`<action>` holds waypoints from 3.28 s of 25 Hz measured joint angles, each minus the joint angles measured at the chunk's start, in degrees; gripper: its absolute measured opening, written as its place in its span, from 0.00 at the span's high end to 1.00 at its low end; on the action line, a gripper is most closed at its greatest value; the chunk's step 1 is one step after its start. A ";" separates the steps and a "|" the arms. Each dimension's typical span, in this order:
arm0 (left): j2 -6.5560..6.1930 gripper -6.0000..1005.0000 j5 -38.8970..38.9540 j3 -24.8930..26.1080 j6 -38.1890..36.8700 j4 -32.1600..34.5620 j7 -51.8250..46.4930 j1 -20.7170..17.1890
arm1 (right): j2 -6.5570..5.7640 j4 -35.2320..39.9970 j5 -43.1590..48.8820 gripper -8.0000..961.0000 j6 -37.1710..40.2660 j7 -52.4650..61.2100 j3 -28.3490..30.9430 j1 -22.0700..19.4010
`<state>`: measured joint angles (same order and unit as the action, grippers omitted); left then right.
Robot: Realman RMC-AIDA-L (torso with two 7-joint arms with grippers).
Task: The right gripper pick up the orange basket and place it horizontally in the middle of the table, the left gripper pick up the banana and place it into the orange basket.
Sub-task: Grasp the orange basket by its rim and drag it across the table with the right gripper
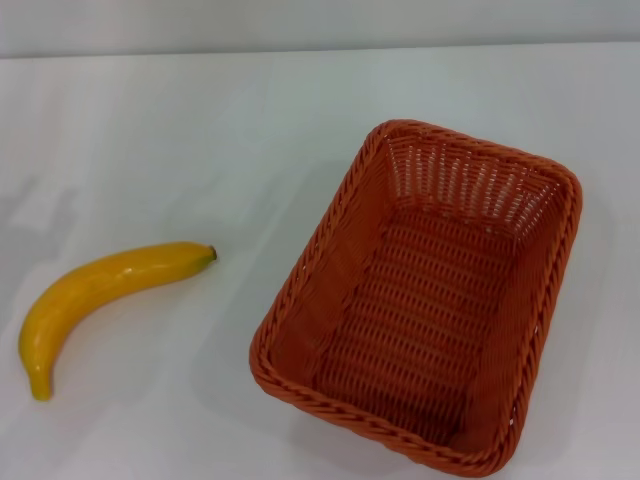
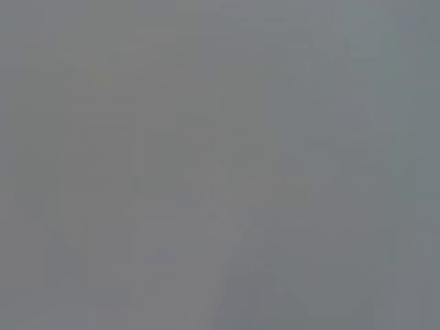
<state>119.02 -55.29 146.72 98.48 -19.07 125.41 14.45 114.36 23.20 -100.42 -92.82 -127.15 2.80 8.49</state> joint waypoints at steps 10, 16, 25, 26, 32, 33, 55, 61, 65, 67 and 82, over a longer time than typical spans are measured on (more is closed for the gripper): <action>-0.09 0.33 -0.03 0.11 -3.08 -0.24 0.43 2.13 | 0.06 -0.05 -1.59 0.23 0.27 0.66 0.18 0.64; -0.14 0.21 0.80 -0.04 -2.58 -0.44 0.41 2.16 | 0.08 6.47 -0.42 0.21 -1.38 4.16 -4.35 0.71; -0.01 0.11 0.47 -0.13 -0.85 -0.31 -0.39 0.90 | -1.13 40.01 8.59 0.22 2.36 33.08 -22.77 3.36; 0.02 0.11 0.36 -0.12 -0.59 -0.19 -0.41 0.59 | -1.42 42.79 11.17 0.22 2.43 35.85 -24.01 4.34; 0.15 0.11 0.23 -0.12 -0.30 -0.10 -0.19 -1.75 | -4.53 52.87 26.12 0.22 -0.20 52.41 -33.72 13.00; 0.13 0.11 0.22 -0.12 -0.29 -0.13 -0.16 -2.16 | -5.12 53.68 28.06 0.22 -0.64 54.81 -35.64 14.67; -0.29 0.11 -1.60 -0.21 -0.50 -1.15 -0.37 -5.94 | -0.44 40.98 75.02 0.26 -5.93 77.50 -57.30 49.26; -0.28 0.11 -2.90 -0.21 0.53 -1.33 -0.49 -6.10 | 0.54 32.05 79.92 0.28 -0.64 78.82 -60.00 54.46; -0.24 0.11 -3.07 -0.21 1.58 -1.32 -0.50 -6.63 | 0.42 25.11 81.38 0.29 3.17 79.08 -61.09 57.88; -0.22 0.11 -3.18 -0.21 1.89 -1.32 -0.54 -6.66 | 0.41 21.72 81.66 0.30 4.62 79.08 -61.29 59.34; 0.15 0.11 -7.69 -0.59 1.48 -0.16 -0.54 -1.13 | 0.47 10.53 84.92 0.35 11.66 78.72 -62.84 60.06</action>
<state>119.17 -62.97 146.13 99.96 -19.23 124.87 13.31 114.83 33.73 -15.50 -81.16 -48.43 -60.04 68.55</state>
